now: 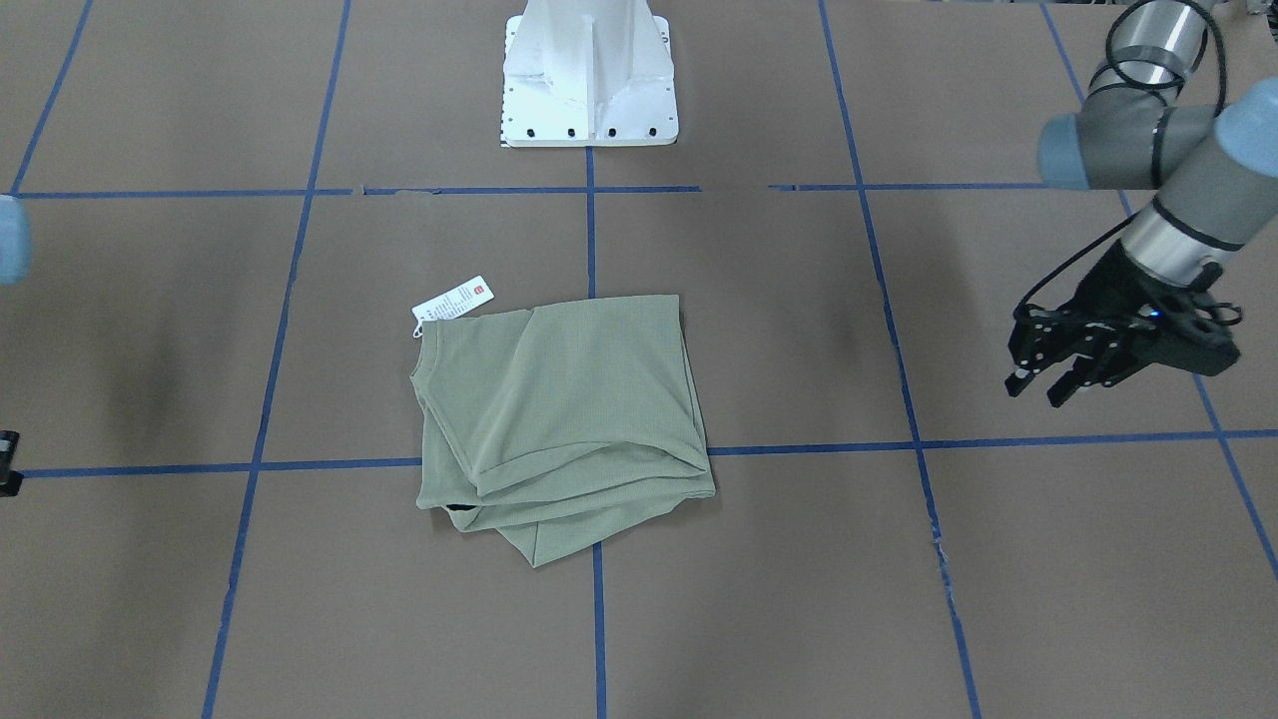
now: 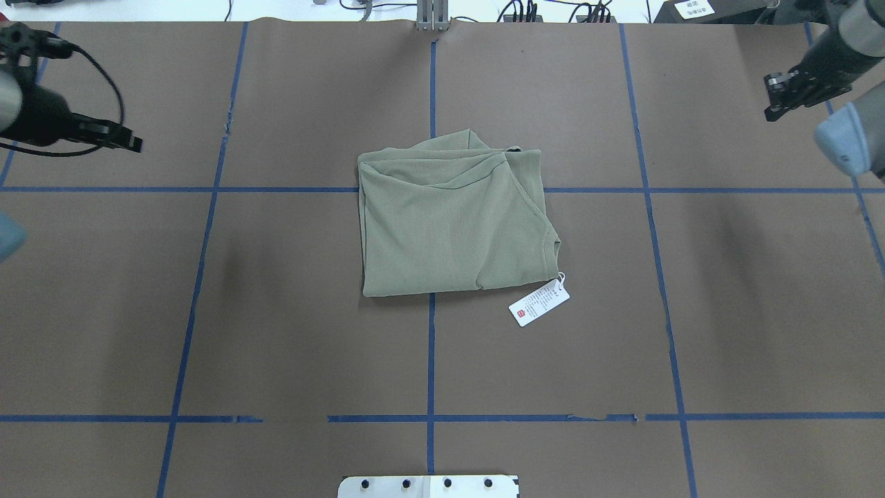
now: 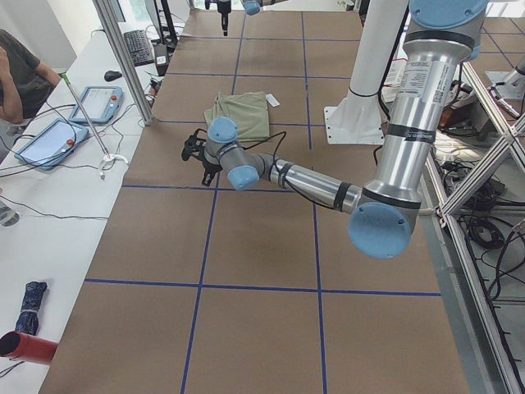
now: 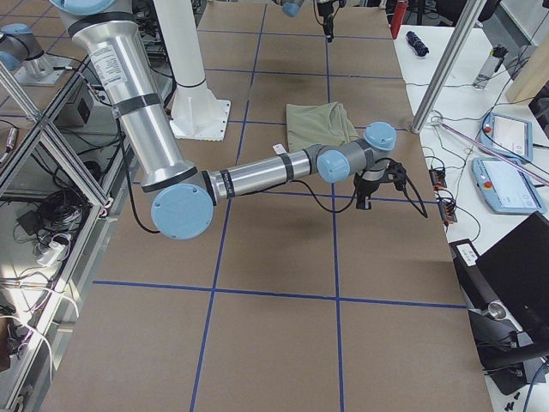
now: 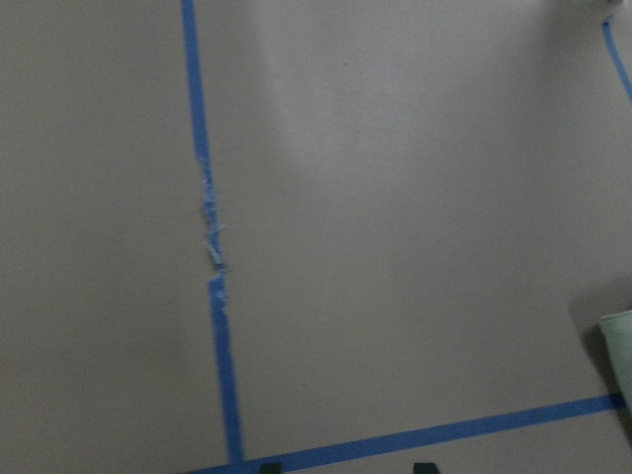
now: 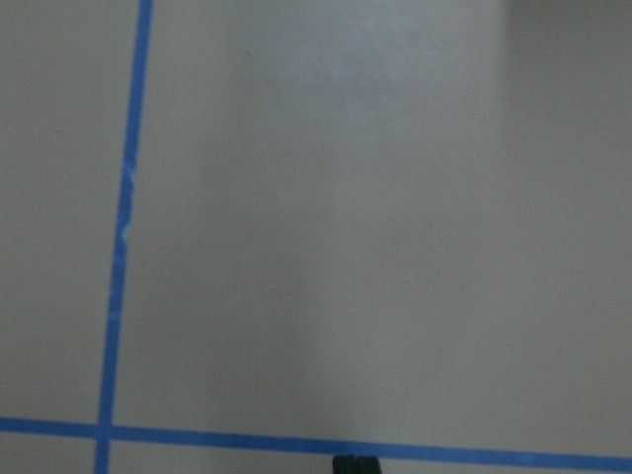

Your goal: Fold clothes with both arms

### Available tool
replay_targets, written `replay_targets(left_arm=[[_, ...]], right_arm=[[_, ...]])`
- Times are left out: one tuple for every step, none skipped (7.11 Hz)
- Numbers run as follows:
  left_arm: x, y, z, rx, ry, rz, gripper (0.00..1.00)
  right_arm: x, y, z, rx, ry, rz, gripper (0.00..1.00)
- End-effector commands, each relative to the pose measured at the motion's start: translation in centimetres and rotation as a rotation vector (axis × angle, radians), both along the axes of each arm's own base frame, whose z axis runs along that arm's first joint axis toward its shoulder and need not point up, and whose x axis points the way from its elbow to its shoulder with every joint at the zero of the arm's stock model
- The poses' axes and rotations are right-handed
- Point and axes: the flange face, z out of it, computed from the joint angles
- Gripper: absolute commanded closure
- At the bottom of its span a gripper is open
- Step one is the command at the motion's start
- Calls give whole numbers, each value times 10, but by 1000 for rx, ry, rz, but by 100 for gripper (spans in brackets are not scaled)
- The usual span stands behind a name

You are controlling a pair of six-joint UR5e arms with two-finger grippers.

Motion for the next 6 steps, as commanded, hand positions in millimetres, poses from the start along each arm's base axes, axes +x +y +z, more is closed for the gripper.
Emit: replay_targets(left_arm=[[-109,30,74,52,-84,57,35],[-128,42,96,66,-111,76,32],[-142,43,99,33,-108,72,8],[-159,41,97,-30,-94,63,0],[-182,44,79,19,-125,73,0],[-210,43,99,31,-181,105,0]], right_arm=[[72,56,16,4,24,-6,0],[89,79,21,-8,36,-29,0],[97,87,30,-13,47,-66,0],[99,89,32,-10,54,-70,0],[102,91,36,-14,56,-63,0],[101,88,31,-17,46,-58,0]])
